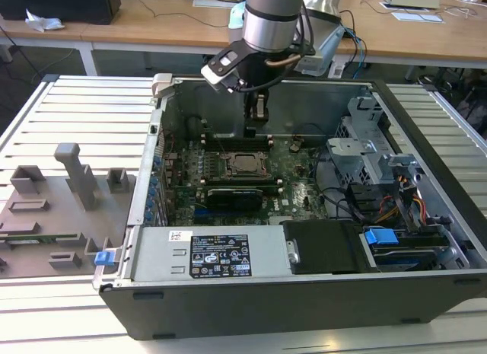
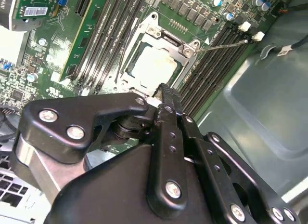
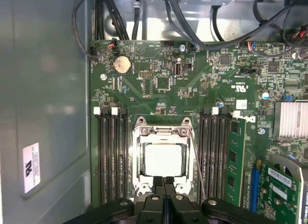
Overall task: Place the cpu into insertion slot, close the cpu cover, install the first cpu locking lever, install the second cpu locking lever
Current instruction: 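Close the cpu cover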
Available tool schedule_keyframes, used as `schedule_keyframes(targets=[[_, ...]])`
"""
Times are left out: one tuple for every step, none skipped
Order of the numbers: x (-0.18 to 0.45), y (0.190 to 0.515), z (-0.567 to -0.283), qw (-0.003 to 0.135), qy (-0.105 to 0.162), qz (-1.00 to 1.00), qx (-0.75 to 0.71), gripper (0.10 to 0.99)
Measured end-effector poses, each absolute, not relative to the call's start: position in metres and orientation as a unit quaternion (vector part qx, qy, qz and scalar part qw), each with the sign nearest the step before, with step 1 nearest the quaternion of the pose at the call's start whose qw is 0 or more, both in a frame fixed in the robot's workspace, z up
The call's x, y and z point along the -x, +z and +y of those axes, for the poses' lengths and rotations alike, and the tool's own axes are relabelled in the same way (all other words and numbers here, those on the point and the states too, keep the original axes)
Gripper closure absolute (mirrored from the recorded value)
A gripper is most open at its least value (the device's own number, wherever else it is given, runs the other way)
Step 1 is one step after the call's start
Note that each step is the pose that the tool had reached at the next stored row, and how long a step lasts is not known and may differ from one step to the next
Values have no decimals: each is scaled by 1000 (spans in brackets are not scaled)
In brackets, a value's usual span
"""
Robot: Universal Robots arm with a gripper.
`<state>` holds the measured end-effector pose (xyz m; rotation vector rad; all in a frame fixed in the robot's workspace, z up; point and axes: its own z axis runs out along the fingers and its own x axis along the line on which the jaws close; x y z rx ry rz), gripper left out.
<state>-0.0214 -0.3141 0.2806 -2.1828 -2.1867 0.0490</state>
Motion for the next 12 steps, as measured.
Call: schedule_keyframes(targets=[[21, 284, -314, 26, 16, -707, 706, 980], [21, 287, -314, 26, 16, -707, 706, 980], [21, 289, -314, 26, 16, -707, 706, 980], [21, 291, -314, 26, 16, -707, 706, 980], [21, 292, -314, 26, 16, -707, 706, 980], [21, 293, -314, 26, 16, -707, 706, 980], [21, 293, -314, 26, 16, -707, 706, 980], [21, 293, -314, 26, 16, -707, 706, 980], [21, 294, -314, 26, 16, -707, 706, 980], [21, 294, -314, 26, 16, -707, 706, 980], [21, 294, -314, 26, 16, -707, 706, 980], [21, 294, -314, 26, 16, -707, 706, 980]])
